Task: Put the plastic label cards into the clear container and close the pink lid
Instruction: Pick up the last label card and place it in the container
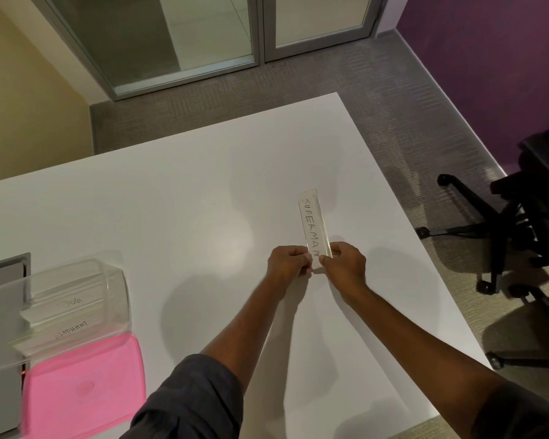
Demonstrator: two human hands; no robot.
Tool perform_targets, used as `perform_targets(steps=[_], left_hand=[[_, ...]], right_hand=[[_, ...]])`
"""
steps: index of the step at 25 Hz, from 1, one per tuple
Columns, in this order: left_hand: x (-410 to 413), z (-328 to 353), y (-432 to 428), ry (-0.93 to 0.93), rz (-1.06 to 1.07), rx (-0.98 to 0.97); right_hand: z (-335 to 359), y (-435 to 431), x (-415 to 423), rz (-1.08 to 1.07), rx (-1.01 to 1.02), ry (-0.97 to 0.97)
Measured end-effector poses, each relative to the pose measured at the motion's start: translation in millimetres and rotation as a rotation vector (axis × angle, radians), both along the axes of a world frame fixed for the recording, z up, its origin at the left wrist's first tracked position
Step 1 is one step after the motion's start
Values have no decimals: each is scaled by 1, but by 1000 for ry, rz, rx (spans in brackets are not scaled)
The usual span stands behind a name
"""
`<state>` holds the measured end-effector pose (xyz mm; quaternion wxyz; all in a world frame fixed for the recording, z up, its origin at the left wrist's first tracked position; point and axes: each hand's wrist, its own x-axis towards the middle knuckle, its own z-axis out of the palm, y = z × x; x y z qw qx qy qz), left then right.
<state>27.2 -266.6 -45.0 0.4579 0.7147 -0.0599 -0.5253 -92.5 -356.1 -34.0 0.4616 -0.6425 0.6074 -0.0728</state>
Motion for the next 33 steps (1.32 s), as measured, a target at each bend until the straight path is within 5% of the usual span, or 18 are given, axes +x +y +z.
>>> perform_targets(steps=[8, 13, 23, 30, 33], left_hand=[[-7, 16, 17, 83, 109, -112], [-6, 41, 41, -45, 177, -142], [25, 77, 136, -81, 344, -204], [137, 110, 258, -369, 751, -45], [192, 133, 318, -532, 739, 5]], right_hand=[[19, -8, -12, 95, 97, -106], [41, -2, 11, 186, 151, -131], [79, 60, 73, 558, 52, -128], [95, 131, 136, 817, -80, -132], [101, 169, 172, 951, -170, -118]])
